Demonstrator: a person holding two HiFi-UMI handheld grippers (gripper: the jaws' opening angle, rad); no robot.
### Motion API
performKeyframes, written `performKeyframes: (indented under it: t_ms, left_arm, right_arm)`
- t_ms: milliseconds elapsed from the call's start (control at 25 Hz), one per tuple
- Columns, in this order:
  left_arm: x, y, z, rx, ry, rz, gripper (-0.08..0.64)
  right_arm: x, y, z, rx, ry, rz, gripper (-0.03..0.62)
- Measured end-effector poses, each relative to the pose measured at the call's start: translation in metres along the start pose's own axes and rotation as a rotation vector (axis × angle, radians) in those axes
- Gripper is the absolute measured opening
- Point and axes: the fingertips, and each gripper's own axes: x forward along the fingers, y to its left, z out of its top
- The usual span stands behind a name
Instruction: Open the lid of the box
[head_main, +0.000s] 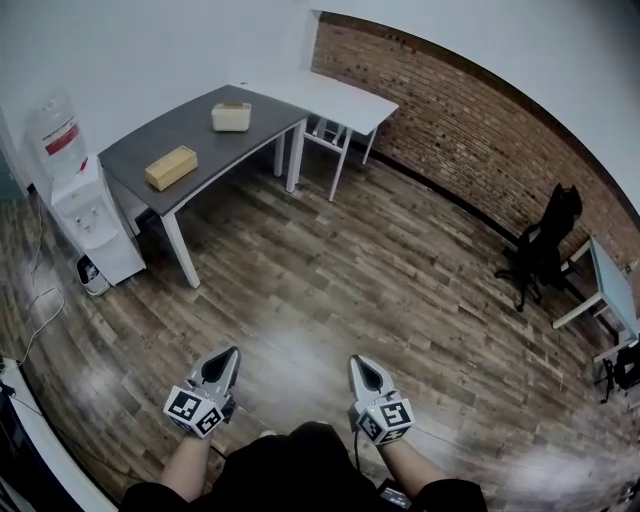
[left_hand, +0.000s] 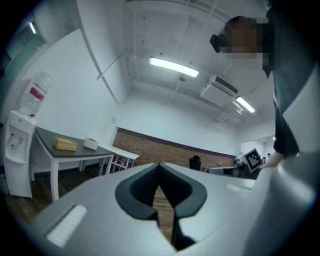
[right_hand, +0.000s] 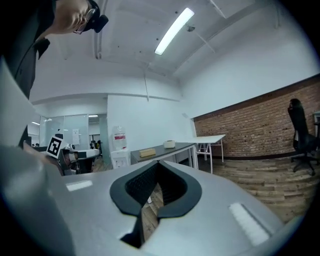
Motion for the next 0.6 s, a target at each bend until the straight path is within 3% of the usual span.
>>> performKeyframes:
  t_ms: [280, 600]
  left_arm:
    - [0.04, 0.039, -0.001, 0.004, -0.019, 0.076, 0.0]
    - [0.133, 0.061, 0.023, 0.042, -0.062, 0.096, 0.0]
  right_arm:
    - [0.064, -0.024, 0.008, -0.054, -0.001, 0.091, 0.002]
    - [0.138, -0.083, 0.041, -0.01, -0.057, 0.165, 0.002]
